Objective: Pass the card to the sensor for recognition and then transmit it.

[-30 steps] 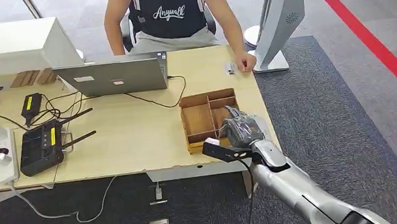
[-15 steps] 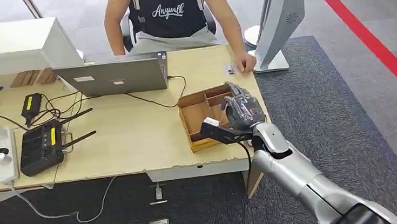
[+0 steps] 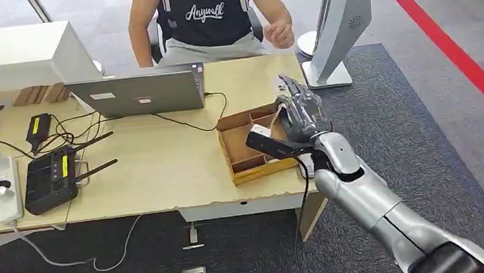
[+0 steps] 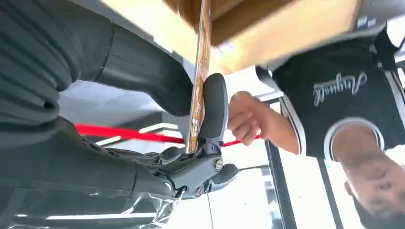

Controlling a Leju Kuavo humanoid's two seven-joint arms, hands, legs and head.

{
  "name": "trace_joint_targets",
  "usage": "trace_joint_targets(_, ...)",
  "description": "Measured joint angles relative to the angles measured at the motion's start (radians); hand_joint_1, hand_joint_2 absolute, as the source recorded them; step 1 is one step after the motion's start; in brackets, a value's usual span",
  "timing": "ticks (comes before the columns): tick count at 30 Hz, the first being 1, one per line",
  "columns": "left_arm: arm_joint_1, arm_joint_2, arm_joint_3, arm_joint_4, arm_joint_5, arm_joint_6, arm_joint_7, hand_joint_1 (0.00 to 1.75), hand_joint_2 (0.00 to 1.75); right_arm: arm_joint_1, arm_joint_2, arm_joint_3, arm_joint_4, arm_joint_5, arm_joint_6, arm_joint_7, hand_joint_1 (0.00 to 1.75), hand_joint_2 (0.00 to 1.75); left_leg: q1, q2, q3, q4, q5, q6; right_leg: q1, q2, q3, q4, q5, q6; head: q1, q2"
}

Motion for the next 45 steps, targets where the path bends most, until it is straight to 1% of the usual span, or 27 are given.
trace_joint_targets(4, 0.000, 0.001, 0.000, 0.000, -0.005, -0.002, 0.000, 0.00, 0.00, -0.030, -0.014, -0.001, -0.067, 0.042, 0.033, 0.021, 1.75, 1.75, 0.000, 0.000, 0.000, 0.000, 0.000, 0.000, 0.000, 0.000, 0.000, 0.000, 0.000, 0.000, 0.000, 0.000)
trace_joint_targets(8, -0.001, 0.006, 0.000, 0.000, -0.020, -0.022, 0.000, 0.00, 0.00, -0.075, -0.019, 0.002, -0.092, 0.067, 0.097, 0.034, 1.75, 1.75, 0.000, 0.000, 0.000, 0.000, 0.000, 0.000, 0.000, 0.000, 0.000, 0.000, 0.000, 0.000, -0.001, 0.000)
trace_joint_targets(12, 0.000, 0.014, 0.000, 0.000, -0.022, -0.029, -0.002, 0.00, 0.00, -0.113, -0.019, 0.003, -0.092, 0.073, 0.112, 0.032, 1.75, 1.75, 0.000, 0.000, 0.000, 0.000, 0.000, 0.000, 0.000, 0.000, 0.000, 0.000, 0.000, 0.000, 0.000, 0.000)
trace_joint_targets(17, -0.001, 0.018, 0.000, 0.000, -0.025, -0.031, -0.003, 0.00, 0.00, -0.126, -0.019, 0.005, -0.091, 0.073, 0.114, 0.030, 1.75, 1.75, 0.000, 0.000, 0.000, 0.000, 0.000, 0.000, 0.000, 0.000, 0.000, 0.000, 0.000, 0.000, 0.000, 0.000)
trace_joint_targets(19, 0.000, 0.019, 0.000, 0.000, -0.037, -0.037, -0.006, 0.00, 0.00, -0.140, -0.016, 0.009, -0.085, 0.076, 0.128, 0.029, 1.75, 1.75, 0.000, 0.000, -0.001, 0.000, 0.000, 0.000, 0.000, 0.000, 0.000, 0.000, 0.000, 0.000, 0.000, 0.000)
trace_joint_targets(22, -0.002, 0.026, -0.001, 0.000, -0.057, -0.043, -0.015, 0.00, 0.00, -0.214, 0.001, 0.020, -0.019, 0.084, 0.148, 0.019, 1.75, 1.75, 0.000, 0.000, -0.002, 0.000, 0.000, 0.000, 0.000, 0.000, -0.001, 0.001, 0.001, 0.000, 0.000, 0.000)
trace_joint_targets(26, -0.003, 0.032, -0.001, 0.000, -0.078, -0.055, -0.036, 0.00, 0.00, -0.340, 0.028, 0.036, 0.115, 0.098, 0.153, 0.008, 1.75, 1.75, 0.001, -0.002, -0.002, 0.000, 0.001, -0.001, 0.000, 0.000, -0.001, 0.001, 0.001, -0.001, -0.001, 0.000)
trace_joint_targets(28, -0.002, 0.034, -0.001, 0.000, -0.082, -0.061, -0.036, 0.00, 0.00, -0.387, 0.041, 0.044, 0.181, 0.100, 0.157, 0.008, 1.75, 1.75, 0.001, -0.002, -0.002, 0.000, 0.001, -0.001, 0.000, 0.000, -0.001, 0.001, 0.001, 0.000, 0.000, 0.000)
trace_joint_targets(30, -0.002, 0.036, -0.001, 0.000, -0.083, -0.064, -0.032, 0.00, 0.00, -0.416, 0.051, 0.050, 0.238, 0.101, 0.177, 0.027, 1.75, 1.75, 0.001, -0.002, -0.002, 0.000, 0.001, -0.001, 0.000, 0.000, -0.001, 0.001, 0.001, 0.000, 0.000, 0.000)
trace_joint_targets(33, -0.002, 0.038, -0.001, 0.000, -0.082, -0.064, -0.024, 0.00, 0.00, -0.446, 0.072, 0.058, 0.337, 0.102, 0.187, 0.054, 1.75, 1.75, 0.001, -0.001, -0.002, 0.000, 0.001, -0.001, 0.000, 0.000, -0.001, 0.001, 0.001, 0.000, 0.000, 0.000)
trace_joint_targets(38, -0.002, 0.040, -0.001, 0.000, -0.076, -0.064, -0.016, 0.00, 0.00, -0.470, 0.092, 0.062, 0.454, 0.088, 0.188, 0.083, 1.75, 1.75, 0.000, -0.001, -0.002, 0.000, 0.001, 0.000, 0.000, 0.000, -0.002, 0.000, 0.001, 0.000, 0.000, 0.000)
trace_joint_targets(41, -0.002, 0.040, -0.001, 0.000, -0.074, -0.064, -0.008, 0.00, 0.00, -0.473, 0.097, 0.061, 0.503, 0.081, 0.187, 0.104, 1.75, 1.75, 0.000, -0.001, -0.002, 0.000, 0.001, 0.000, 0.000, 0.000, -0.002, 0.000, 0.001, 0.000, 0.000, 0.000)
trace_joint_targets(45, -0.001, 0.041, -0.001, 0.000, -0.070, -0.063, -0.006, 0.00, 0.00, -0.474, 0.103, 0.061, 0.548, 0.072, 0.186, 0.108, 1.75, 1.75, 0.001, -0.001, -0.002, 0.000, 0.001, 0.000, 0.000, 0.000, -0.002, 0.000, 0.001, 0.000, 0.000, 0.000)
